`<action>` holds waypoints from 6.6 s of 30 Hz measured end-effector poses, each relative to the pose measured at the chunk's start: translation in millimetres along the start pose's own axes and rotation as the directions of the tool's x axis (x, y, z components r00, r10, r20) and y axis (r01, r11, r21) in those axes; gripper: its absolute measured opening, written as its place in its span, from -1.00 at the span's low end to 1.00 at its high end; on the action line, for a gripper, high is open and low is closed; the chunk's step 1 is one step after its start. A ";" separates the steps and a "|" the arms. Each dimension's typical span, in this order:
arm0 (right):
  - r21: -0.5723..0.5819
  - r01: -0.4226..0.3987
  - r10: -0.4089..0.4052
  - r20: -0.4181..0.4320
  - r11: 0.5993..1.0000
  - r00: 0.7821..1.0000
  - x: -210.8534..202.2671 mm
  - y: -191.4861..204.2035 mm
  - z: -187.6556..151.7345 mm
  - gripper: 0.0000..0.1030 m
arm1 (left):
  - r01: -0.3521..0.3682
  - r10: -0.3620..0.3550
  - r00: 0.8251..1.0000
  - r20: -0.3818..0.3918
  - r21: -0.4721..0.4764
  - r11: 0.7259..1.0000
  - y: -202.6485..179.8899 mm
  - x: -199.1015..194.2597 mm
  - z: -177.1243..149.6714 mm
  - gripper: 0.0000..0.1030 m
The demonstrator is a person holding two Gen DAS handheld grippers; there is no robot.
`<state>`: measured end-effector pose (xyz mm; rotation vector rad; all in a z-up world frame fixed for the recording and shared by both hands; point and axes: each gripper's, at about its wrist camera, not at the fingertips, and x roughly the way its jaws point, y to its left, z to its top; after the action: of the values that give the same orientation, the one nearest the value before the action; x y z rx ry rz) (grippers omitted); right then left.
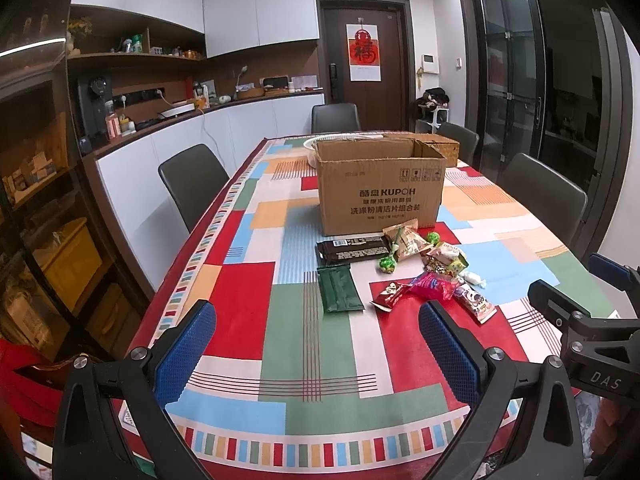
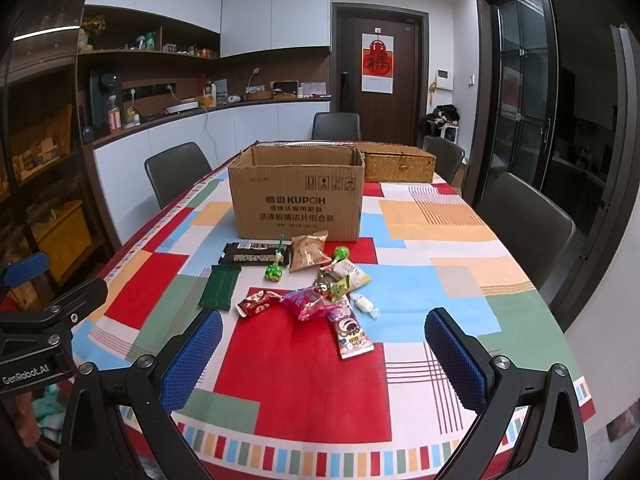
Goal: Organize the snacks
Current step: 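Grasp the red-white snack packet with the left tool while the right tool grasps the pink candy packet, then carry both packets to the cardboard box and open both tools inside, then return to the snacks and grasp the red hawthorn packet with the right tool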
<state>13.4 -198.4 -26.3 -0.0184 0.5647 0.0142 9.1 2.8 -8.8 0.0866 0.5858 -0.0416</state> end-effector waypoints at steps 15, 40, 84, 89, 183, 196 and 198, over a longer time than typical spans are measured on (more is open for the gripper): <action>-0.010 -0.009 0.008 -0.073 1.000 0.997 28.9 -1.7 1.2 0.99 | 0.047 -0.043 0.995 -0.090 0.046 0.998 -3.4 35.4 2.8 0.82; -0.002 -0.044 0.041 -0.338 0.999 0.940 168.2 -28.1 -18.2 0.24 | 0.250 -0.196 0.934 -0.300 0.153 0.956 -49.7 180.5 5.1 0.13; -0.020 -0.070 0.059 -0.343 0.997 0.937 158.3 -26.5 -20.4 -0.43 | 0.386 -0.339 0.875 -0.346 0.075 0.919 -66.3 173.5 0.8 -0.57; -0.031 -0.074 0.061 -0.315 0.997 0.947 140.4 -22.6 -18.0 -0.44 | 0.387 -0.344 0.881 -0.325 0.077 0.919 -64.0 155.4 0.2 -0.57; -0.092 -0.137 0.145 0.086 0.986 0.986 147.7 5.3 173.1 0.26 | 0.238 -0.233 0.971 -0.056 0.093 0.967 -1.8 149.8 160.1 0.14; -0.059 -0.211 0.208 -0.057 0.976 0.976 128.9 16.3 101.0 0.27 | 0.221 -0.212 0.969 -0.125 0.057 0.974 7.3 116.0 83.5 0.21; -0.055 -0.218 0.213 -0.079 0.974 0.974 129.6 17.2 91.5 0.27 | 0.216 -0.208 0.969 -0.137 0.049 0.975 7.3 115.4 75.6 0.21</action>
<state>171.5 -178.1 -18.6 -0.0195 0.6373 0.2444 147.2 1.3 -9.5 0.0890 0.7236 -0.2643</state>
